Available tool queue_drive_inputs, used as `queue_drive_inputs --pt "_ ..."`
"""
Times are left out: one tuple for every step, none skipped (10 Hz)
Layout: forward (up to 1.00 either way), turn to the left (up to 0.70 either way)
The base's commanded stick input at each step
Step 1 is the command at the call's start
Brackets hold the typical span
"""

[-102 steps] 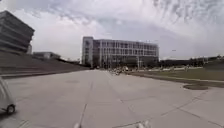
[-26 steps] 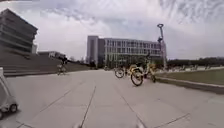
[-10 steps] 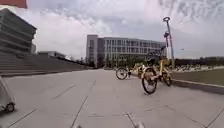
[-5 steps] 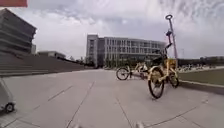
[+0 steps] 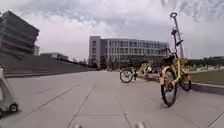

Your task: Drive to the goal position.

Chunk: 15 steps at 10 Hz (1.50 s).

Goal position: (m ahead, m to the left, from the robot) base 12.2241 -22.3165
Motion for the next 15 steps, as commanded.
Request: queue_drive_inputs --pt "0.7 0.0" --pt "0.7 0.0" --pt "0.7 0.0" --pt "0.7 0.0" --pt "0.7 0.0" --pt "0.7 0.0" --pt "0.7 0.0" --pt "0.7 0.0" --pt "0.7 0.0" --pt "0.7 0.0" --pt "0.7 0.0" --pt "0.7 0.0" --pt "0.7 0.0" --pt "0.7 0.0" --pt "0.7 0.0"
